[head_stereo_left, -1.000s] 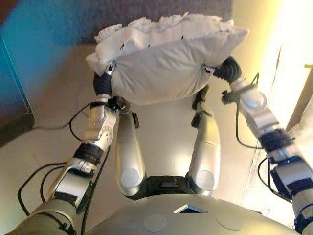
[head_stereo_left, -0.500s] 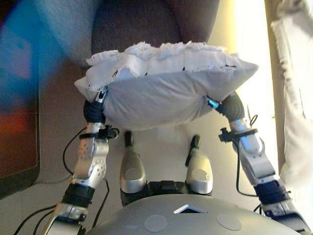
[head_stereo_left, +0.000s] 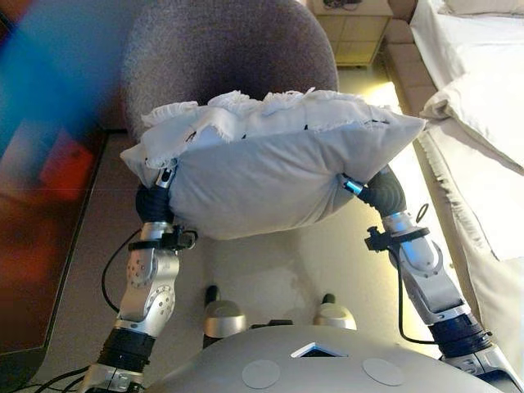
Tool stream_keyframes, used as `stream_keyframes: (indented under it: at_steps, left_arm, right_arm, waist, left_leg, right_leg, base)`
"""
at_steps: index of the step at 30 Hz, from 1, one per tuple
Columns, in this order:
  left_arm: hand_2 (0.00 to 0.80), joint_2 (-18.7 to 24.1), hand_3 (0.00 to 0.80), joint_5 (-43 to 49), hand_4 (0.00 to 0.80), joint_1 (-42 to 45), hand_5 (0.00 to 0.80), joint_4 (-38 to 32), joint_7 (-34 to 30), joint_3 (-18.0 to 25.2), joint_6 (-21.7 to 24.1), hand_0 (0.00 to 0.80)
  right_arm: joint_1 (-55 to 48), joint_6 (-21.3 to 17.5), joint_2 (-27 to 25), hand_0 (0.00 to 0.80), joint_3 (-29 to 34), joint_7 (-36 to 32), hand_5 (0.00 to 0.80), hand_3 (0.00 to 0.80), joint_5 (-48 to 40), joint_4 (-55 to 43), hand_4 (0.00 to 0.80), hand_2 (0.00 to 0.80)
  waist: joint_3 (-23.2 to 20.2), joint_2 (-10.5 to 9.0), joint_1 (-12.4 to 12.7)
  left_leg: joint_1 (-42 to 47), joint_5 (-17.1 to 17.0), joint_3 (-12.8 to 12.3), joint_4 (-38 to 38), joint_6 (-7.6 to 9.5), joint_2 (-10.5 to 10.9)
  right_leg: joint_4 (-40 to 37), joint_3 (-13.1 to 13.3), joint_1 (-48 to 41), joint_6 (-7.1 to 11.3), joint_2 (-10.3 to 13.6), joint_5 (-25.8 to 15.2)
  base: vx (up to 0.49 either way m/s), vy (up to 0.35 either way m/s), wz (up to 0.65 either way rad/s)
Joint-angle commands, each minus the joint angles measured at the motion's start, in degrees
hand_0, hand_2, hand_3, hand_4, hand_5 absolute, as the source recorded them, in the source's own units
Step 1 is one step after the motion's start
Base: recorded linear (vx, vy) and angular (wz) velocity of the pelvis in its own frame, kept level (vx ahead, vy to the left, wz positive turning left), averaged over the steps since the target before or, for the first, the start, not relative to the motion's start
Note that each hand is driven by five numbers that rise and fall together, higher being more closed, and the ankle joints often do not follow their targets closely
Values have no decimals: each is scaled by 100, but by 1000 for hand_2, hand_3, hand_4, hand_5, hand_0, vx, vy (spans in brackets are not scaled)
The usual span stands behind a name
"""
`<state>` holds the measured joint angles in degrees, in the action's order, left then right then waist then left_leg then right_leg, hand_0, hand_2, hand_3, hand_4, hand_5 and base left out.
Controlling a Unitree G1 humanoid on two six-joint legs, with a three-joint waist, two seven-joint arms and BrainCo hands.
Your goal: Pick up the cushion and take it to the sofa
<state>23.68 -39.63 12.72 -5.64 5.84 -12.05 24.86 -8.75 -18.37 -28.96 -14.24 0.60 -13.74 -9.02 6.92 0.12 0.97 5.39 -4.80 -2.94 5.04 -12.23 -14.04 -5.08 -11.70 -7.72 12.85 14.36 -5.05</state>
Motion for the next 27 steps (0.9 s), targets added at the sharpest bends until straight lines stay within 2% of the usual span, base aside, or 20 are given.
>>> stream_keyframes:
  at_steps: [1,6,12,16,18,20,21,22,24,25,27]
  left_arm:
    - [800,130,800,28,800,-511,800,-937,-376,15,270,800]
    - [800,177,800,-39,800,-648,800,-941,-362,65,274,800]
    - [800,148,800,-58,800,-809,800,-930,-223,40,306,800]
    - [800,83,800,-105,800,-771,800,-909,-106,26,367,800]
    - [800,25,800,-181,800,-742,800,-860,-126,26,375,800]
    - [800,-66,800,-292,800,-762,800,-795,-232,4,273,800]
    - [800,-105,800,-303,800,-764,800,-763,-281,-23,256,800]
    - [800,-175,800,-264,800,-714,800,-729,-318,-51,260,800]
    - [800,-220,800,-197,800,-531,800,-802,-274,-10,297,800]
    - [800,-200,800,-207,800,-466,800,-864,-228,33,288,800]
    - [800,-169,800,-250,800,-597,800,-839,-155,-2,271,800]
  right_arm:
    - [450,-544,84,800,-187,-4,800,800,-138,-1049,800,800]
    - [652,-555,90,800,-269,106,800,800,-126,-1025,800,800]
    - [1061,-502,65,800,-429,271,800,800,-56,-885,800,800]
    - [1128,-452,-14,800,-473,196,800,800,-45,-881,800,800]
    - [1088,-481,-46,800,-463,210,800,800,10,-851,800,800]
    - [1016,-457,-44,800,-425,309,800,800,36,-815,800,800]
    - [975,-456,-46,800,-406,347,800,800,81,-789,800,800]
    - [925,-468,-60,800,-381,344,800,800,89,-737,800,800]
    - [835,-458,-84,800,-347,200,800,800,-25,-718,800,800]
    - [748,-481,-87,800,-332,123,800,800,-43,-739,800,800]
    - [760,-508,-53,800,-388,260,800,800,113,-699,800,800]
  waist:
    - [-217,-91,167]
    - [-207,-34,158]
    - [-79,51,197]
    - [110,71,189]
    - [210,41,161]
    - [309,-17,106]
    - [342,-52,87]
    - [364,-114,106]
    - [378,-142,184]
    - [385,-120,212]
    - [469,-72,281]
  left_leg:
    - [-55,-25,-20,-4,348,-172]
    - [-53,-129,29,-4,313,-270]
    - [-24,-273,48,-48,116,-600]
    - [-159,-808,69,-417,16,-928]
    - [-393,-1058,-38,-834,-10,-1063]
    - [-593,-1142,-397,-1316,-9,-1112]
    - [-657,-1076,-450,-1515,11,-1077]
    - [-700,-834,-361,-1680,110,-821]
    - [-701,-362,-127,-1607,348,-217]
    - [-709,-234,-143,-1485,427,14]
    - [-966,-294,-353,-1276,465,291]
  right_leg:
    - [398,-264,-105,-106,270,267]
    - [470,-179,-57,-199,170,312]
    - [534,-147,-77,-409,-101,498]
    - [632,-4,-7,-624,-428,605]
    - [642,-14,-27,-737,-581,632]
    - [656,-198,-91,-849,-689,657]
    - [664,-263,-102,-884,-702,655]
    - [659,-283,-99,-903,-706,634]
    - [668,-166,-89,-896,-743,643]
    - [669,-117,-102,-894,-787,670]
    - [628,-124,-149,-898,-870,731]
  base:
    - [-10,-104,-1]
    - [-42,-124,-1]
    - [-43,-167,-3]
    - [-75,-177,-4]
    - [-86,-231,-3]
    - [-57,-264,6]
    - [-24,-254,22]
    - [11,-219,29]
    - [71,-161,18]
    - [99,-96,-2]
    - [90,-71,-15]
